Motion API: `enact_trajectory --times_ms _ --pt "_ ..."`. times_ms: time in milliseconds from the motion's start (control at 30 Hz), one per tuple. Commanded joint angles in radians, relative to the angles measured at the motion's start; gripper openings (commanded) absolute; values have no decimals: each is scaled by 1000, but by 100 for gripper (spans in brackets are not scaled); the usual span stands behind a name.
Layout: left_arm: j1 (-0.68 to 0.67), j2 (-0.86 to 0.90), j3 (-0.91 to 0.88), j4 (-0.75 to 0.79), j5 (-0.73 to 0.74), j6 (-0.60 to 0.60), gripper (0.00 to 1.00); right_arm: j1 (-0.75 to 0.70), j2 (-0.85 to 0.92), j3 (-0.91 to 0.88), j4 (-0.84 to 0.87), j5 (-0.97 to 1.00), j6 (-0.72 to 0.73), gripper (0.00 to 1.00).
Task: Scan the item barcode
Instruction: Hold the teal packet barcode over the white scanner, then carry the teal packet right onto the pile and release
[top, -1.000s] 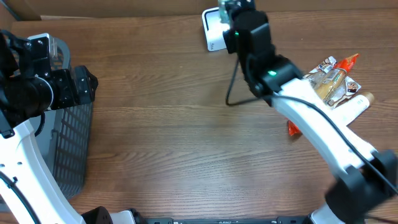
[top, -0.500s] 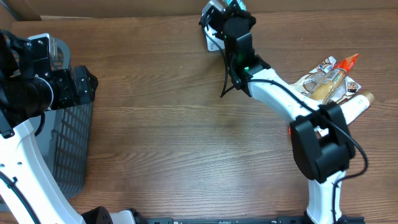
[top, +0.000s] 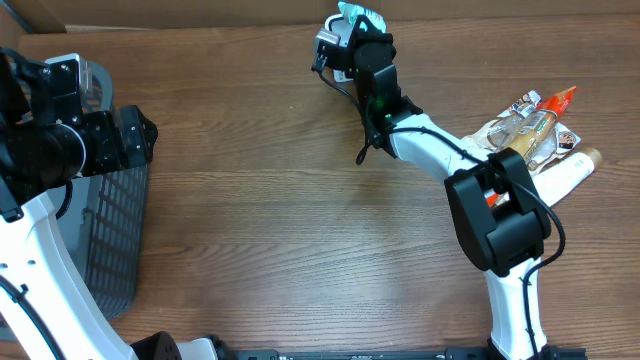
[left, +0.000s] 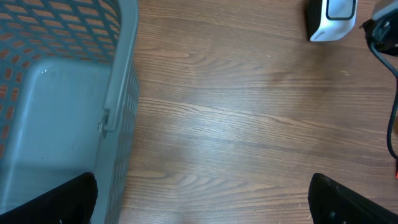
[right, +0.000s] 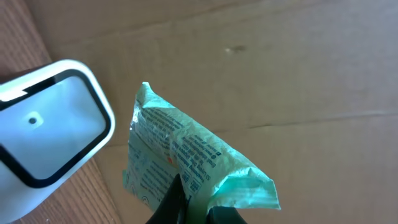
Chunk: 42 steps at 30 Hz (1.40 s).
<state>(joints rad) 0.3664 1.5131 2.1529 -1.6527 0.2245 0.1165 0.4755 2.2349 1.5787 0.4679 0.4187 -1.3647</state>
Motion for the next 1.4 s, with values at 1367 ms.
enact_trajectory --times_ms 1367 --pt "0 3 2 3 5 26 100 0 -520 13 -619 -164 814 4"
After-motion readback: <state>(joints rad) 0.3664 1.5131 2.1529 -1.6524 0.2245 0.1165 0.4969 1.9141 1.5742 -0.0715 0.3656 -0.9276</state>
